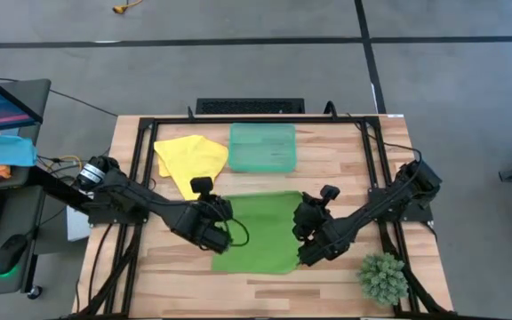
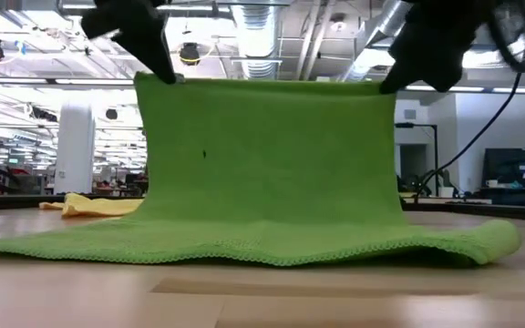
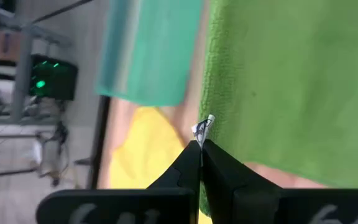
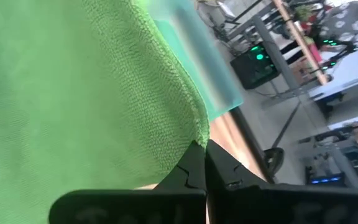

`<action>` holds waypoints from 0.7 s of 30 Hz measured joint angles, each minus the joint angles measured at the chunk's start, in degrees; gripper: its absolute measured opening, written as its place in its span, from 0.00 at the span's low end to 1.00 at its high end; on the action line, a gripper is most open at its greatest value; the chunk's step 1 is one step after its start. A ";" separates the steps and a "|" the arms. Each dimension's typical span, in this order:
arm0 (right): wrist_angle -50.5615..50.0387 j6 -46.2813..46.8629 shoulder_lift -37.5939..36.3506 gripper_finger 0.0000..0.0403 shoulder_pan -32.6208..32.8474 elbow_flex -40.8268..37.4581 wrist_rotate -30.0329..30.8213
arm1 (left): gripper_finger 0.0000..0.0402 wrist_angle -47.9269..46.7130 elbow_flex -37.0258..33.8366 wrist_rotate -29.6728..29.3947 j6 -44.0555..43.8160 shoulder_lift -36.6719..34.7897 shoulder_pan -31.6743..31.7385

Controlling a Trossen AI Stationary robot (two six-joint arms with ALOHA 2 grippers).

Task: Roll microfiber towels into tight, uniform cylinder then place into a basket
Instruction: Fold green microfiber towel

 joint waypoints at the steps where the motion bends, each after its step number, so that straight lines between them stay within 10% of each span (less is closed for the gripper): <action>1: 0.45 -0.06 0.00 0.01 0.42 0.00 -0.69 | 0.00 0.72 -0.01 0.13 0.11 0.00 -0.65; 21: 14.09 -5.99 0.00 0.01 9.05 0.00 -6.12 | 0.00 13.91 -8.64 -1.14 -5.96 -0.04 -10.26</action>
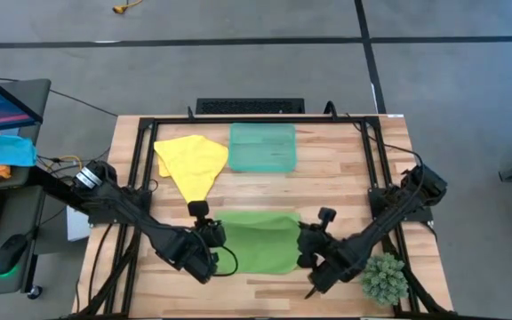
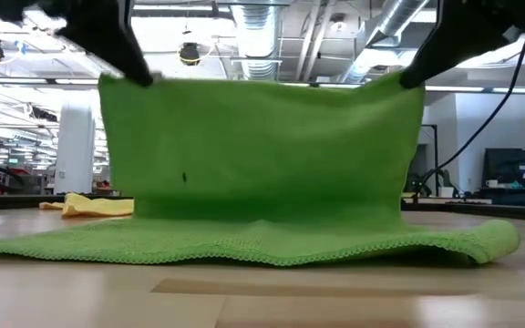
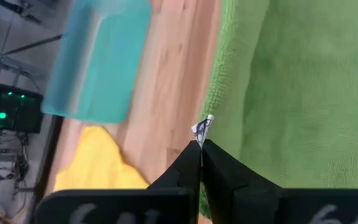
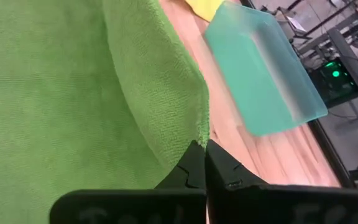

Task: Roll microfiber towels into tight, uniform cylinder then place into a basket
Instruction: Fold green microfiber towel

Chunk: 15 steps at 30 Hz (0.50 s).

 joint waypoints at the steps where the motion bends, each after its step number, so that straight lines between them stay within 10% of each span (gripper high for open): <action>1: 0.05 0.00 0.00 0.01 0.11 0.00 -0.01 | 0.00 1.08 -1.17 0.01 0.01 0.03 -0.01; 15: 9.35 -0.45 1.43 0.02 3.02 0.07 -1.74 | 0.00 11.84 -5.48 5.00 -2.91 0.04 -3.13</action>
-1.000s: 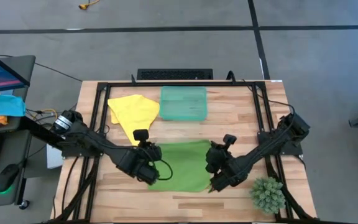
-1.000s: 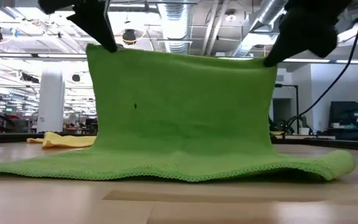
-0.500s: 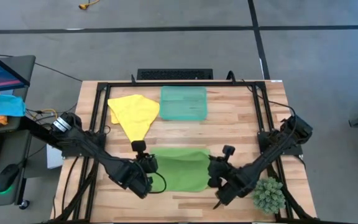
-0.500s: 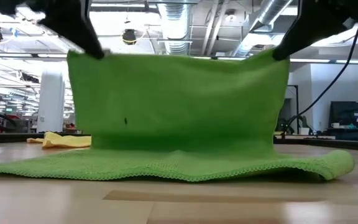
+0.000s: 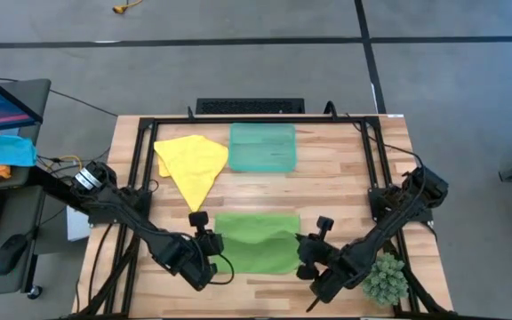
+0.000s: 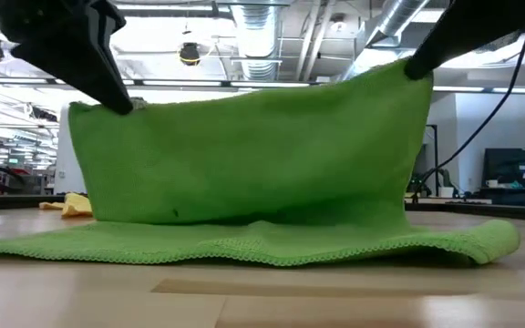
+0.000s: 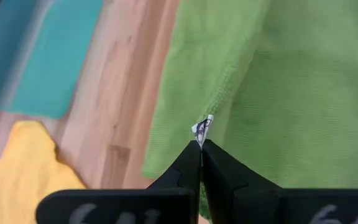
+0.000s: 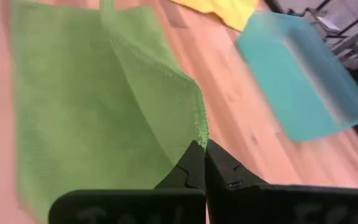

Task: Roll microfiber towels into tight, uniform cylinder then place into a basket
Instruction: Fold green microfiber towel

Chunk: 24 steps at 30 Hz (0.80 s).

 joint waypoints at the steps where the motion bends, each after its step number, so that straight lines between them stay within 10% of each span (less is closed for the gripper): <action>1: 0.35 -0.40 0.71 0.02 0.37 -0.06 -0.30 | 0.00 0.26 -0.02 0.26 -0.08 0.00 -0.12; 24: 4.37 0.43 10.42 0.01 2.21 1.09 -8.97 | 0.00 5.58 -0.02 12.97 -0.89 0.00 -0.56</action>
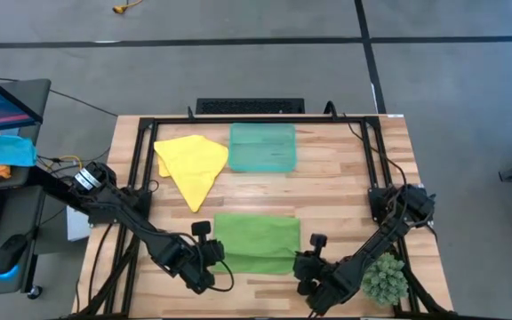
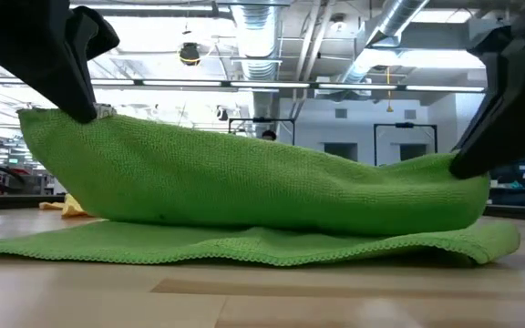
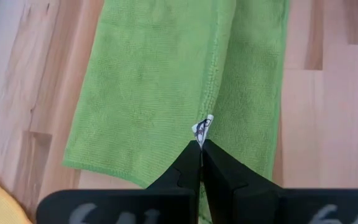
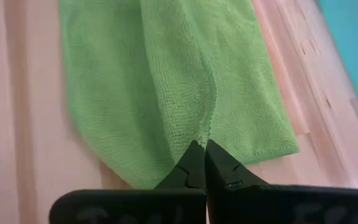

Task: Roll microfiber towels into tight, uniform cylinder then place into a basket
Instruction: Fold green microfiber towel

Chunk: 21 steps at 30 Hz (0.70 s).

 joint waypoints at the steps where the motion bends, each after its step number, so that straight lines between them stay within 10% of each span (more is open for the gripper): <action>1: 0.08 0.02 0.00 0.01 -0.02 0.17 0.06 | 0.00 -0.02 0.00 0.00 0.00 0.00 0.00; 21: 0.62 0.50 0.00 0.11 -0.52 0.29 -5.05 | 0.15 -0.18 0.00 2.59 1.97 0.00 0.00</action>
